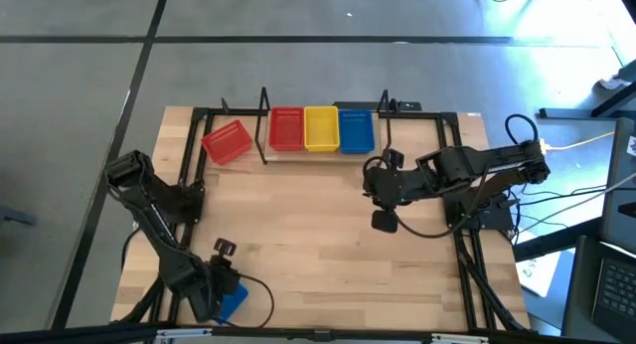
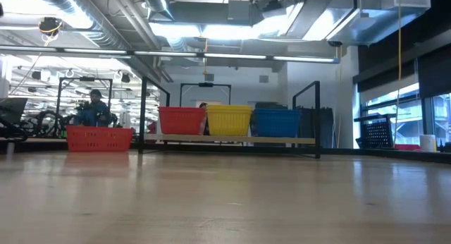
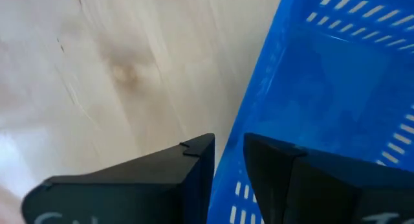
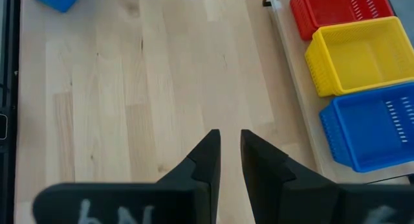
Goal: Stack baskets on shelf by color
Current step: Stack the blue bin on the blue bin on the shelf
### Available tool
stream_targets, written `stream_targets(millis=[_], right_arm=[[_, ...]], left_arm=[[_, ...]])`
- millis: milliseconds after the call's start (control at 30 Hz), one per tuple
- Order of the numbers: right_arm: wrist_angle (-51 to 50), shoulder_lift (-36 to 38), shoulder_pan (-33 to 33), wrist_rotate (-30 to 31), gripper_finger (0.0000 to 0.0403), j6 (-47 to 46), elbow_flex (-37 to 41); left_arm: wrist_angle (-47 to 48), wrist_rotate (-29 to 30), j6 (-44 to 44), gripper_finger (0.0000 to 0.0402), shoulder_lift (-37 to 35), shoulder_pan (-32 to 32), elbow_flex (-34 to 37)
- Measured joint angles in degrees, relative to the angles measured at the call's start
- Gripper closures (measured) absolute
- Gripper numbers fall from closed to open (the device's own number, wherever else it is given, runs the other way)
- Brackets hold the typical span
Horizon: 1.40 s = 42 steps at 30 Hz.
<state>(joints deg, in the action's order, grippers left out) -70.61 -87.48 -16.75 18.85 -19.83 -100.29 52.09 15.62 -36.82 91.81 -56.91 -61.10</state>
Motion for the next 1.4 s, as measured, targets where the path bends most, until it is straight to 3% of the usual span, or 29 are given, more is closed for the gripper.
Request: stream_targets(millis=[233,433,633,900,1400], right_arm=[[0.0,0.0,0.0,0.0,0.0343,0.37,0.0],[0.0,-0.01,0.0,0.0,0.0343,0.39,0.0],[0.02,-0.02,0.0,0.0,0.0343,0.39,0.0],[0.02,-0.02,0.0,0.09,0.0343,0.69,0.0],[-3.35,4.19,-1.56,10.24,0.0343,0.33,0.04]], left_arm=[[-6.24,-0.08,-0.56,0.0327,0.0,0.07,4.29],[-13.38,1.33,-9.34,0.0327,0.0,0.49,7.65],[-18.09,1.34,-9.55,0.0329,-0.15,1.35,9.82],[-18.34,0.92,-9.29,0.0393,-0.01,4.86,7.19],[-14.8,1.33,-9.24,0.0401,0.06,14.78,-3.99]])
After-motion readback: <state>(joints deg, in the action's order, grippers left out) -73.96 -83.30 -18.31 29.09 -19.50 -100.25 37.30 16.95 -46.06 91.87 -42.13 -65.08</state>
